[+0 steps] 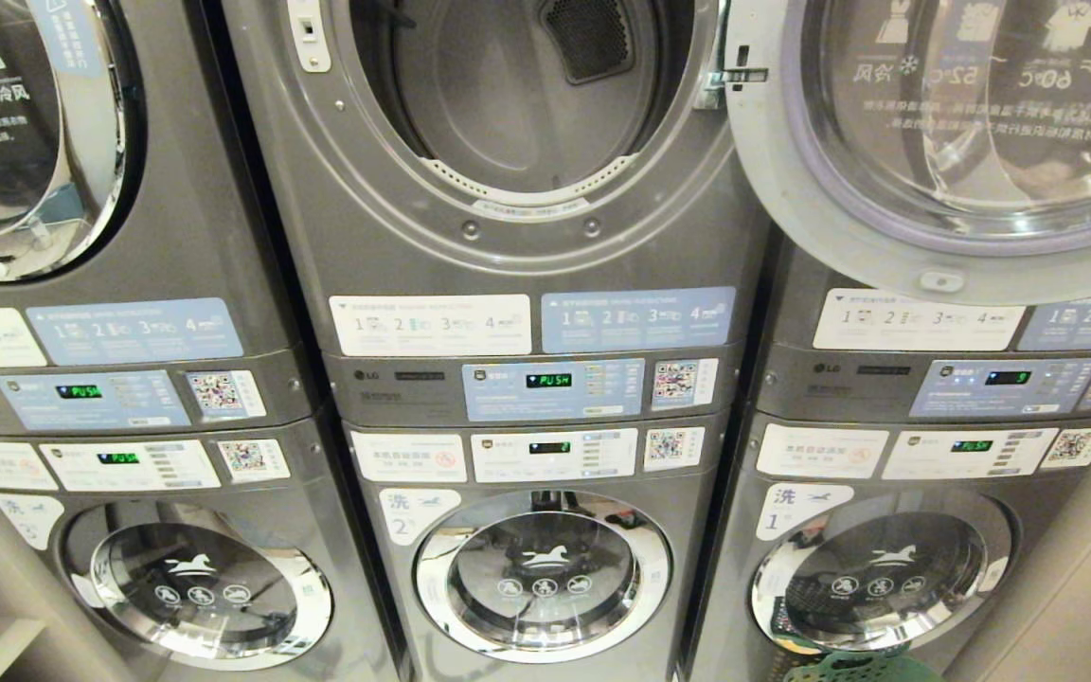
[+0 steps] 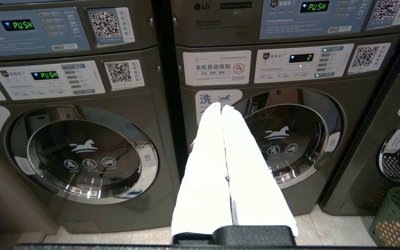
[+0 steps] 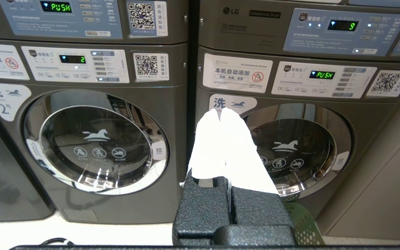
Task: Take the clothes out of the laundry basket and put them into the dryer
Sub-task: Take the clothes out of the basket
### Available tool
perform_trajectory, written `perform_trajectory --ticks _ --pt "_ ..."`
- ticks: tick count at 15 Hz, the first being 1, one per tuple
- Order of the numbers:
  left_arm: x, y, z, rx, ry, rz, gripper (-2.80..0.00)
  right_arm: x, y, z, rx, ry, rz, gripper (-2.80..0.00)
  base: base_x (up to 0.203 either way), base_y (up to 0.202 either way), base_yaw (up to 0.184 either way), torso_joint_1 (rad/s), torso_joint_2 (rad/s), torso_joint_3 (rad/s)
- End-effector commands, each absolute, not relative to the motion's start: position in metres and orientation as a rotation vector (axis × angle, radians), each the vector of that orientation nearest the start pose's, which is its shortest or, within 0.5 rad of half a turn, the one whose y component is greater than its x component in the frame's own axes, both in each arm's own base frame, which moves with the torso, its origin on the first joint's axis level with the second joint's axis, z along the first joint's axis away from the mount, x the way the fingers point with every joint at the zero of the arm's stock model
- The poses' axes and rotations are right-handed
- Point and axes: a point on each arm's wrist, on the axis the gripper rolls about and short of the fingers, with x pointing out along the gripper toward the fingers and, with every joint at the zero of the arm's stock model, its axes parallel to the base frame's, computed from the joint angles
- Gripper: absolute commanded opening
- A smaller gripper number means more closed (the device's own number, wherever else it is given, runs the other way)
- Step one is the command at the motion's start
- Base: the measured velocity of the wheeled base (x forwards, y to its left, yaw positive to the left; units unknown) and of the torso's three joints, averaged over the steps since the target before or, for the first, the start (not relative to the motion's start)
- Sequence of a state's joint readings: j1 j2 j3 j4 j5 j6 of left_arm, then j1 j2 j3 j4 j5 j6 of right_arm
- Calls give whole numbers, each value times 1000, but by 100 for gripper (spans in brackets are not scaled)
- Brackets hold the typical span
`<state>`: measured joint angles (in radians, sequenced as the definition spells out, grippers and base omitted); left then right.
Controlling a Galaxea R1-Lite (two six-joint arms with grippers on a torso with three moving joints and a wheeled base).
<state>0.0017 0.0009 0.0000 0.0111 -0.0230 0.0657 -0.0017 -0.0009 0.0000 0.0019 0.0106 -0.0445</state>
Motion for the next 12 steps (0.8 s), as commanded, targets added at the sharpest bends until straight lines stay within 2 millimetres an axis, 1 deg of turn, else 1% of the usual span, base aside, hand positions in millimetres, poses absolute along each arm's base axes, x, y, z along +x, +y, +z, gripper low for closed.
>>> perform_trajectory --ticks 1,12 --pt "-23 -1 74 66 13 -22 -280 -23 0 75 -39 0 11 -280 0 0 0 -70 170 71" --pt "-23 -1 74 63 12 -20 -280 -23 0 75 -45 0 14 -280 0 0 0 -58 127 65"
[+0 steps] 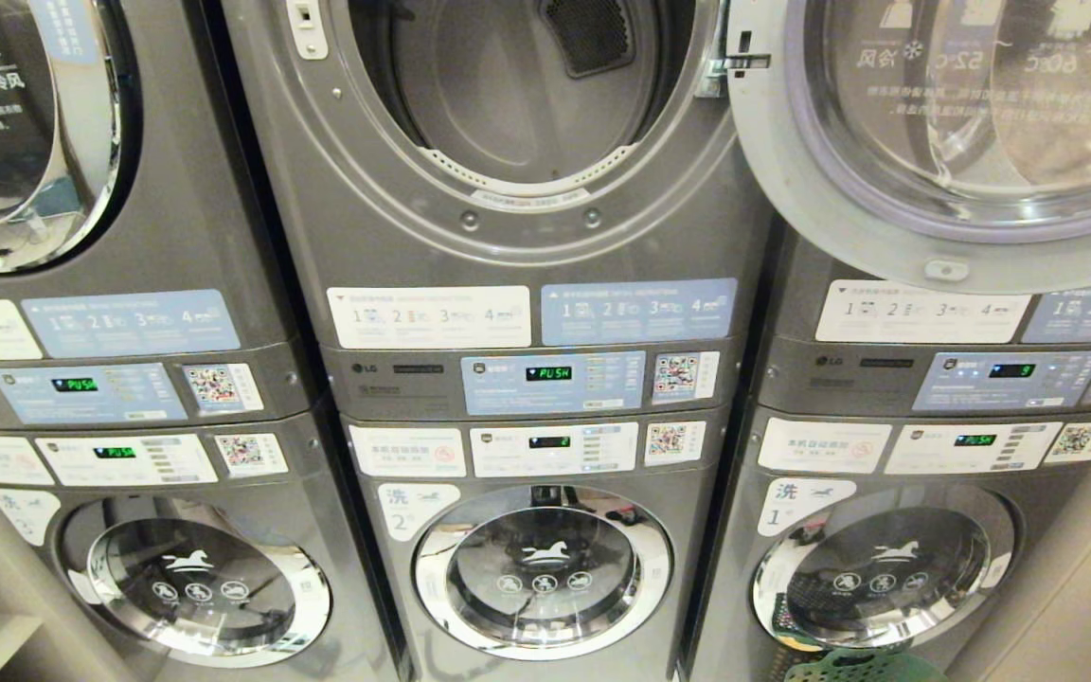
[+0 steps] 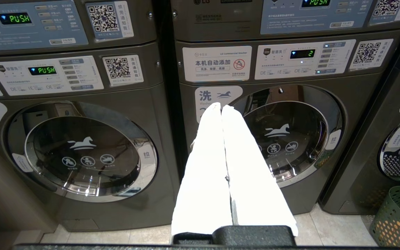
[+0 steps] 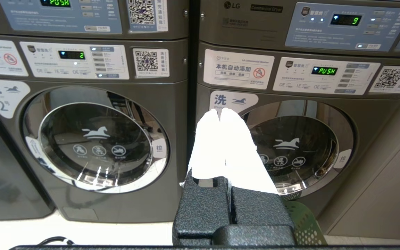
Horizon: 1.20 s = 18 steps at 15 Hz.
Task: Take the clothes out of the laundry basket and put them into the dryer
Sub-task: Take the clothes out of the basket
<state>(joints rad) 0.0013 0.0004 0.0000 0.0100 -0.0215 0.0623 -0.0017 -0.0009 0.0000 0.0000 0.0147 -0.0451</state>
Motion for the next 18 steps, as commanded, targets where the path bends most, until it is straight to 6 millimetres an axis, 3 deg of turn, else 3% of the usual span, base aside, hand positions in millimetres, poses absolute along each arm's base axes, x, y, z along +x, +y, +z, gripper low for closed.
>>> perform_trajectory --ticks 1,6,18 --pt "-23 -1 74 63 13 -20 -280 -23 0 75 -46 0 14 -280 0 0 0 -61 144 80" --pt "-23 -1 74 69 13 -25 -280 -23 2 75 -192 -5 64 -280 0 0 0 -62 134 72" --pt "-23 -1 74 49 10 -20 -280 -23 1 75 -132 1 59 -280 0 0 0 -71 154 82"
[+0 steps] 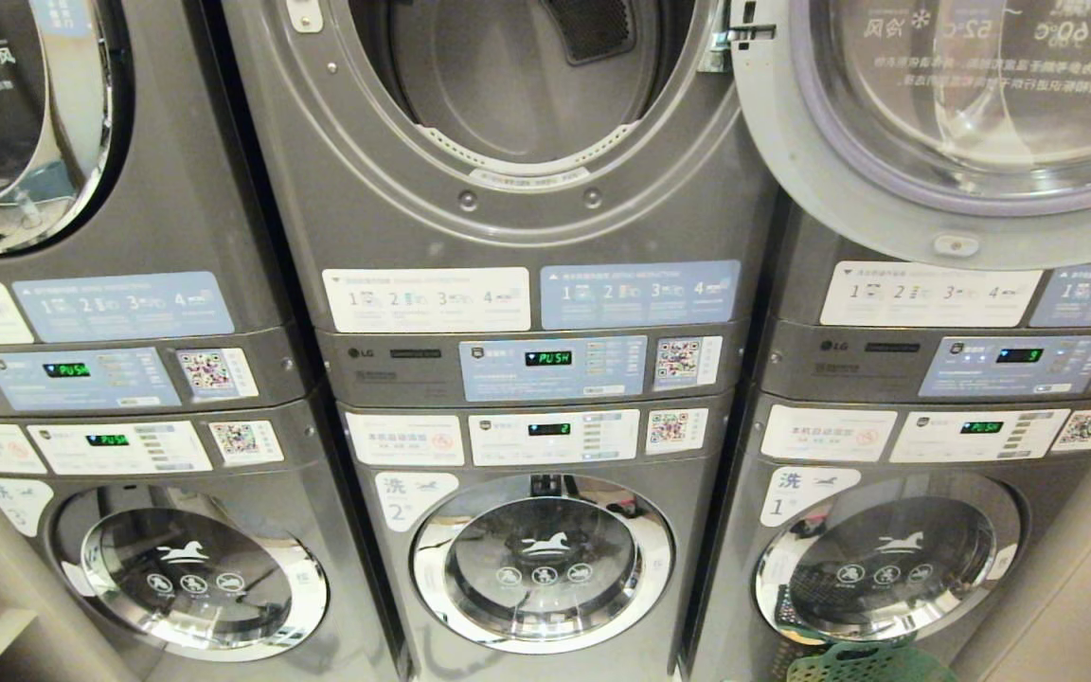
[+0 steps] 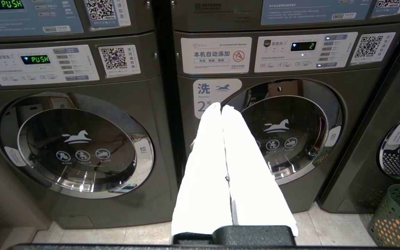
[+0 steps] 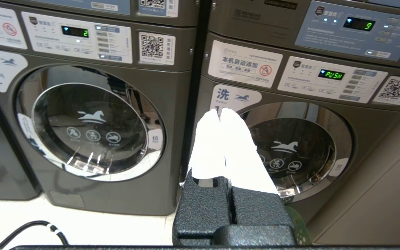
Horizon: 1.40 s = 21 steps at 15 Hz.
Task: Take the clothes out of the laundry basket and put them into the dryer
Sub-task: Take the clothes out of the basket
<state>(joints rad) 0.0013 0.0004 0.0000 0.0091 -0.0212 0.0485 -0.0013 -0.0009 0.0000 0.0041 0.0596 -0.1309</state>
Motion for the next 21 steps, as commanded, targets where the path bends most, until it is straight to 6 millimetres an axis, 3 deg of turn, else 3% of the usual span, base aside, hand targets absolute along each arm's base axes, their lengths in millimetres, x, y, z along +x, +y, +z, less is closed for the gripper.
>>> perform_trajectory --ticks 1,21 --pt "-23 -1 74 49 12 -20 -280 -23 1 75 -132 1 59 -280 0 0 0 -95 193 101" --pt "-23 -1 75 49 10 -20 -280 -23 1 75 -133 1 59 -280 0 0 0 -126 278 149"
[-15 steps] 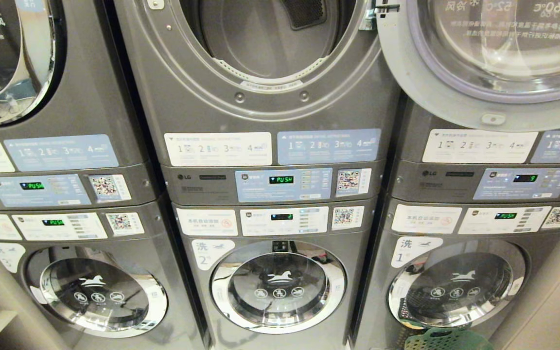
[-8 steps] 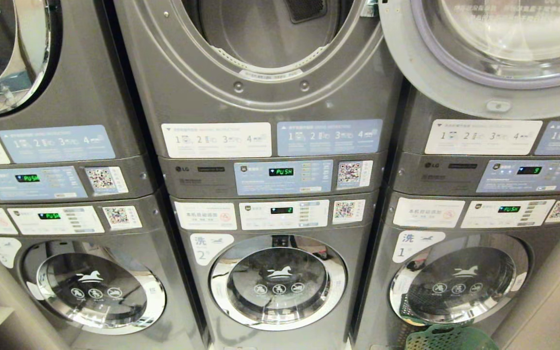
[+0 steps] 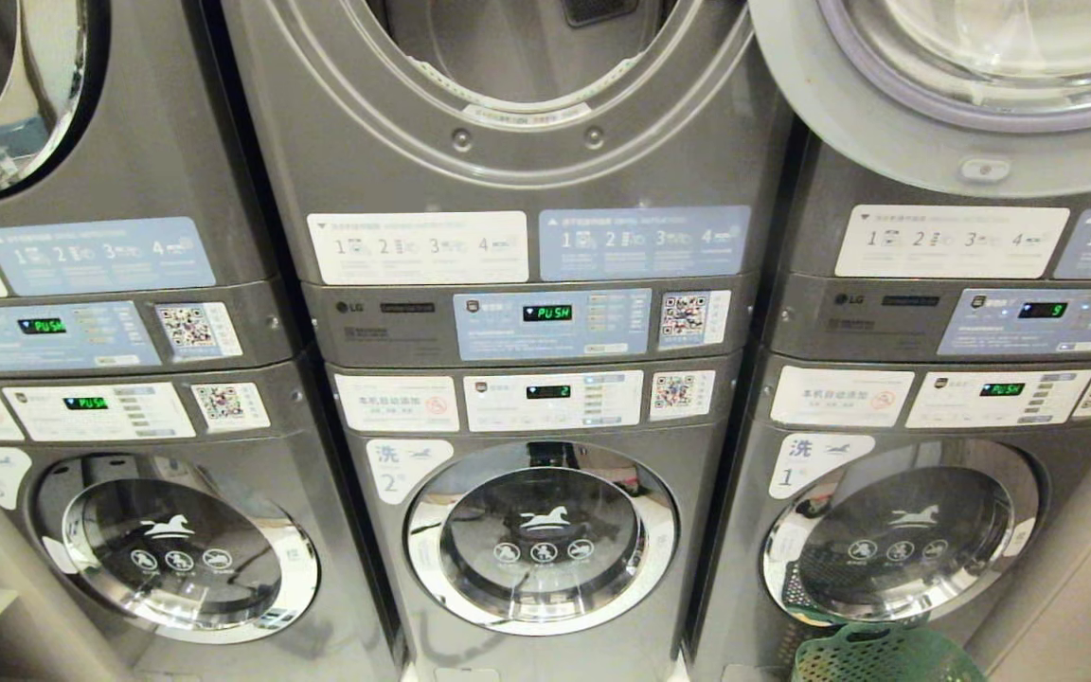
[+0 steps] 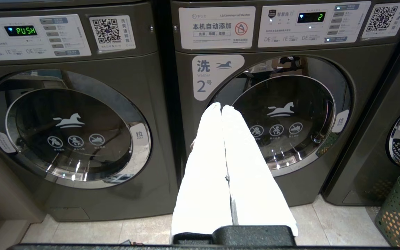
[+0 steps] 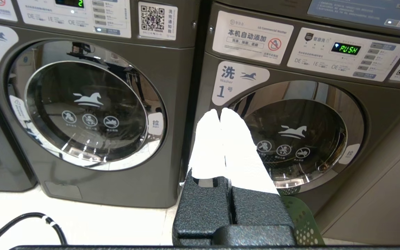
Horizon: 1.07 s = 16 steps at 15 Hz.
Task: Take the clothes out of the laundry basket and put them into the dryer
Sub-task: Take the clothes out of the basket
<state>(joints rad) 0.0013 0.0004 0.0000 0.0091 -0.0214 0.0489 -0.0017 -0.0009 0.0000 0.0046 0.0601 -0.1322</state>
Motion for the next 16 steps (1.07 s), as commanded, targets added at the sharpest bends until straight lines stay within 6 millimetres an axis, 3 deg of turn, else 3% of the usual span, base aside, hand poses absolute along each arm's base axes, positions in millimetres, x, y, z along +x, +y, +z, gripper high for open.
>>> perform_trajectory --ticks 1,10,16 --pt "-23 -1 75 49 10 -20 -280 -23 1 75 -135 1 60 -280 0 0 0 -144 330 188" --pt "-23 -1 75 35 10 -20 -280 -23 1 75 -133 1 60 -280 0 0 0 -159 357 193" --pt "-23 0 75 35 10 -19 -280 -23 1 75 -133 1 60 -280 0 0 0 -234 539 302"
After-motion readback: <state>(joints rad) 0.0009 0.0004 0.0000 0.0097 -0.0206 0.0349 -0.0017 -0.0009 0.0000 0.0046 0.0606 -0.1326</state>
